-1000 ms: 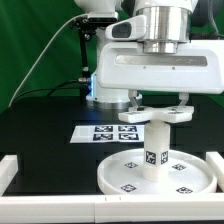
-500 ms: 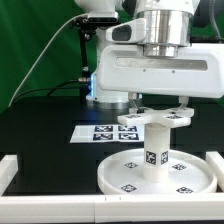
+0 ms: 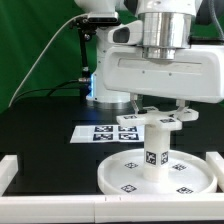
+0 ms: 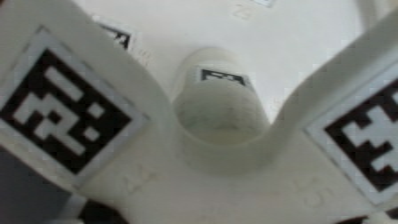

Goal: Assemble round table

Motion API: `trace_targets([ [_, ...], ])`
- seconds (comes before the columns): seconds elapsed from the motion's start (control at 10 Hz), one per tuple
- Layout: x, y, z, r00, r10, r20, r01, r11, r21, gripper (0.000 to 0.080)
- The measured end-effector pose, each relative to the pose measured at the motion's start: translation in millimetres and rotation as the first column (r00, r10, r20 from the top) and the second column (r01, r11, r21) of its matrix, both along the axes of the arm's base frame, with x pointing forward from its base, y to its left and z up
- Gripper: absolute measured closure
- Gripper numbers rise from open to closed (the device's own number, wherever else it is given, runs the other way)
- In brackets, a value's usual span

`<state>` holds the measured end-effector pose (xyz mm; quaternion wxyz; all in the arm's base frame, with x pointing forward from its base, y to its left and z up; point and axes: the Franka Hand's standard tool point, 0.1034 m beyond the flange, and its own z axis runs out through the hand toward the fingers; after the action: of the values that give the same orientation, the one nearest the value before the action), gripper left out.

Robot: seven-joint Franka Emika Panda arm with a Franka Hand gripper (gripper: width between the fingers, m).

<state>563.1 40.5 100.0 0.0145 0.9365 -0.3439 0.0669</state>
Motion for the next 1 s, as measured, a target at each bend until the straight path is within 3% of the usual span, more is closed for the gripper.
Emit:
trace_targets([
  [0.2, -1.1, 0.0, 0.2, 0.973, -0.232, 0.009, 0.232, 0.972, 0.036, 0.0344],
  [0.7, -2.1, -0.5, 0.3, 0.887, -0.462, -0.002, 0.46, 0.884, 0.088, 0.0344],
  [1.0, -1.4, -0.5, -0.8, 0.545, -0.835, -0.069, 0.829, 0.525, 0.194, 0.0344],
])
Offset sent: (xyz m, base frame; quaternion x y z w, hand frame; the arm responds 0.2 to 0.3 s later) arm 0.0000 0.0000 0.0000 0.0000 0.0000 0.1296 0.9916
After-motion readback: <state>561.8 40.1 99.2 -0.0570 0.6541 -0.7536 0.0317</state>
